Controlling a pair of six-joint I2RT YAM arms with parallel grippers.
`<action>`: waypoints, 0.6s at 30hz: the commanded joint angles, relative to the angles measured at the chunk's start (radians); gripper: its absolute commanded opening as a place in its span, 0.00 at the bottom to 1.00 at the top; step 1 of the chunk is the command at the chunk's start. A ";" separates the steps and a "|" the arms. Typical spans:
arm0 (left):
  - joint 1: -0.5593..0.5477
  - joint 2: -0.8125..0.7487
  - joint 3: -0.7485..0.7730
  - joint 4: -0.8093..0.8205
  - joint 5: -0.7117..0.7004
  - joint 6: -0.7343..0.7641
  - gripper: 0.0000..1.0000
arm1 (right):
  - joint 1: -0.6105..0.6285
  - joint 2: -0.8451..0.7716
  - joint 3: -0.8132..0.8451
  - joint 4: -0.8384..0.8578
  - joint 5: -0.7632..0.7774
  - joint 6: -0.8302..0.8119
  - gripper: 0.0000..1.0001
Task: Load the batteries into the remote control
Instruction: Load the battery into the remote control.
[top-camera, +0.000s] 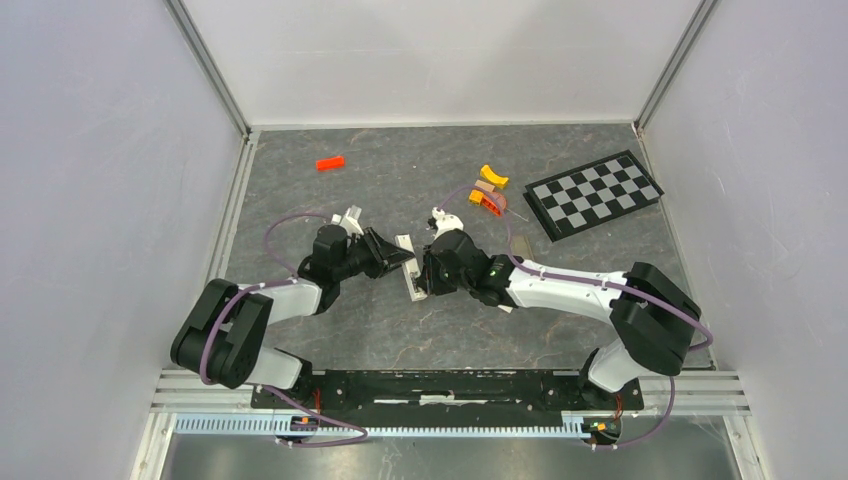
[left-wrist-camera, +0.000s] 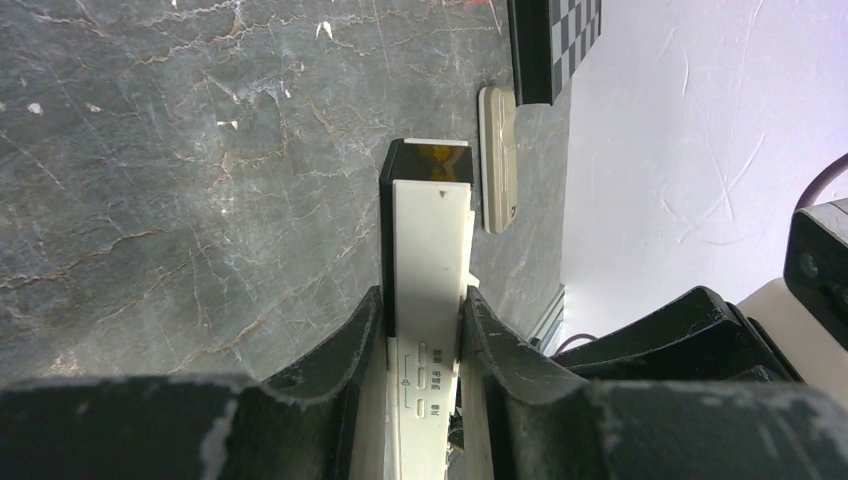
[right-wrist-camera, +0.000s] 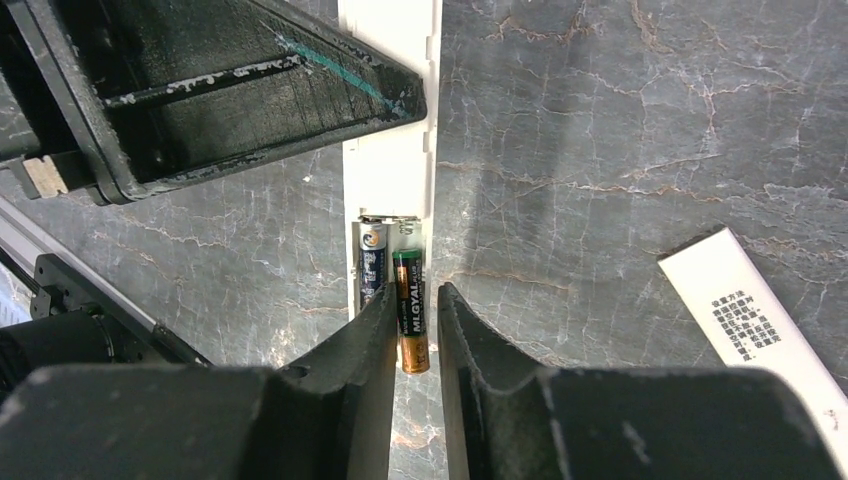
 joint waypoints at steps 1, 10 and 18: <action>-0.005 -0.035 0.005 0.074 0.041 -0.074 0.02 | -0.001 -0.004 0.004 0.018 -0.011 -0.010 0.27; -0.004 -0.039 0.005 0.071 0.055 -0.135 0.02 | -0.006 -0.035 -0.009 0.023 -0.014 0.013 0.32; -0.004 -0.099 -0.011 0.069 0.027 -0.213 0.02 | -0.031 -0.109 -0.034 0.059 -0.046 0.069 0.41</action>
